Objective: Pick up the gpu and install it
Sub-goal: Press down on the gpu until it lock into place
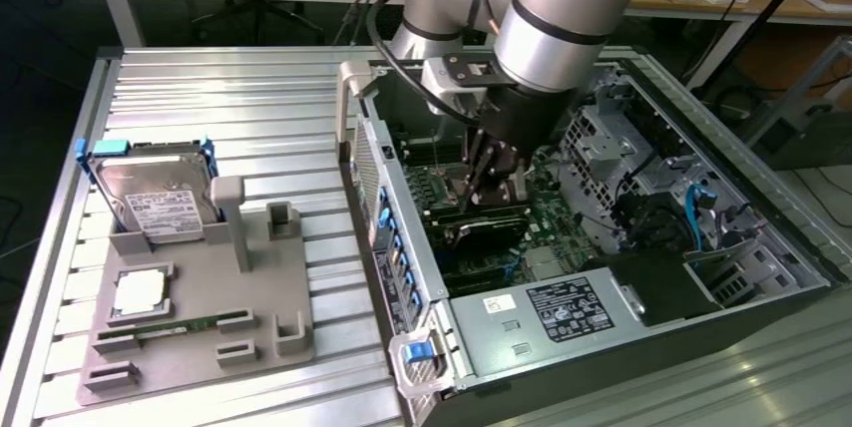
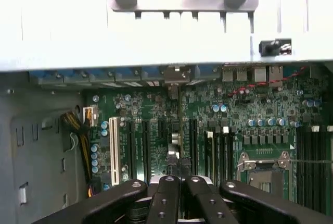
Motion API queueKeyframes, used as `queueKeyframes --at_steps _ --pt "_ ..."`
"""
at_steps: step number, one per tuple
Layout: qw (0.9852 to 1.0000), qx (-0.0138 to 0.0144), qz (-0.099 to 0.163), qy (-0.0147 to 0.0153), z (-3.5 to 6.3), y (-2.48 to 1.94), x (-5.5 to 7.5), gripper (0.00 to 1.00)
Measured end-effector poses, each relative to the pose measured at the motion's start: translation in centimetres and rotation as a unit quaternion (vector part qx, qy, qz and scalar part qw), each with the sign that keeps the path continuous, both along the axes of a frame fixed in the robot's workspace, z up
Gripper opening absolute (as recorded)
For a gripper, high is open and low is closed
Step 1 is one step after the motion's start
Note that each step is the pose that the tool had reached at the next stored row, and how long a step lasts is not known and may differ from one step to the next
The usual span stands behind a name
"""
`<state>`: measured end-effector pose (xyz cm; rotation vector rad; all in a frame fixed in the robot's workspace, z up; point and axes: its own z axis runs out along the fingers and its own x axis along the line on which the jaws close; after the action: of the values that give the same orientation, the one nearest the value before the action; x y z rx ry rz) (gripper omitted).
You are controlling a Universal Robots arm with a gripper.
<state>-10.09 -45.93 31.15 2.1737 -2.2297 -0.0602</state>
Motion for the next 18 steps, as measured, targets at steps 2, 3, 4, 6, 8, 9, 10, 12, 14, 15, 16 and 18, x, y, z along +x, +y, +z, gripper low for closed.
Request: queueKeyframes --at_steps 2,3,4,6,8,9,10,12,14,15,16,18 --pt "1.0 0.0 0.0 0.0 0.0 0.0 -0.4 0.11" --pt "1.0 0.0 0.0 0.0 0.0 0.0 -0.6 0.11" --pt "1.0 0.0 0.0 0.0 0.0 0.0 -0.9 0.11" --pt "1.0 0.0 0.0 0.0001 0.0 0.0 -1.3 0.11" --pt "1.0 0.0 0.0 0.0026 -0.01 0.01 -1.7 0.11" --pt "1.0 0.0 0.0 0.004 0.0 0.01 -1.9 0.11" --pt "1.0 0.0 0.0 0.0052 0.0 0.01 -2.1 0.11" --pt "1.0 0.0 0.0 0.0071 0.0 0.02 -2.5 0.11" --pt "1.0 0.0 0.0 0.0075 0.0 0.03 -2.9 0.11" --pt "1.0 0.0 0.0 0.0076 0.0 0.04 -3.1 0.11" --pt "1.0 0.0 0.0 0.0075 0.0 0.04 -3.3 0.11" --pt "1.0 0.0 0.0 0.0076 -0.01 0.05 -3.7 0.11"
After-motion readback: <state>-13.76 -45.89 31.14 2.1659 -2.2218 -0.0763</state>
